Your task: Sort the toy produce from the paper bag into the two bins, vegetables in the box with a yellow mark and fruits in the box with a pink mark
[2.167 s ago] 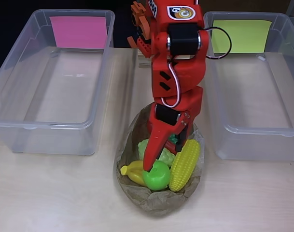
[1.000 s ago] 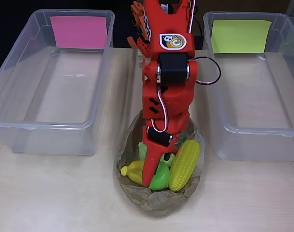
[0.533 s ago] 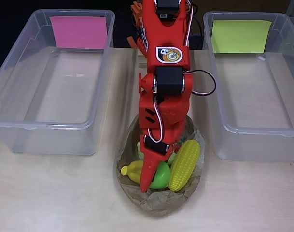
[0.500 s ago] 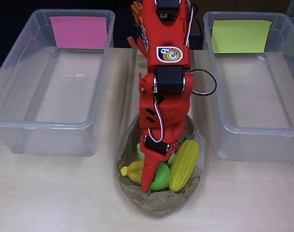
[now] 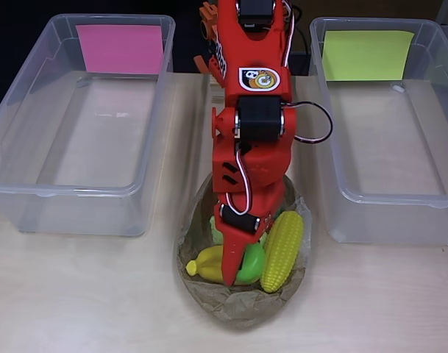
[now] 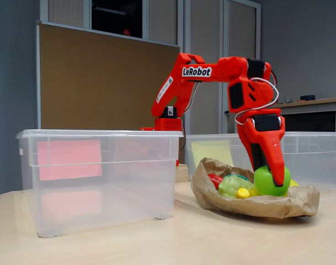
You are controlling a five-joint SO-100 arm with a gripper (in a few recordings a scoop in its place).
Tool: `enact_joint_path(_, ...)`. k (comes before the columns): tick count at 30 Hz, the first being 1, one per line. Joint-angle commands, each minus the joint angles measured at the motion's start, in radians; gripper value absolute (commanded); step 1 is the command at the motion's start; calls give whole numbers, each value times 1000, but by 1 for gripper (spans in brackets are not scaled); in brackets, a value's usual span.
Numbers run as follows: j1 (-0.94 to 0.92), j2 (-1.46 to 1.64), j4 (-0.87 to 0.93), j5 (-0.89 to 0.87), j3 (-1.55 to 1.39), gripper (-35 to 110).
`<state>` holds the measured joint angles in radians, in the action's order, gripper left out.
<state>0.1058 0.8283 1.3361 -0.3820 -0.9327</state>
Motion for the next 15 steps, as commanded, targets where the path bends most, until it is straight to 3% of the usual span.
enact_joint_path(1, -12, 100, 86, 11, 43, 26)
enact_joint_path(15, -172, 830, 247, -14, -457, 26)
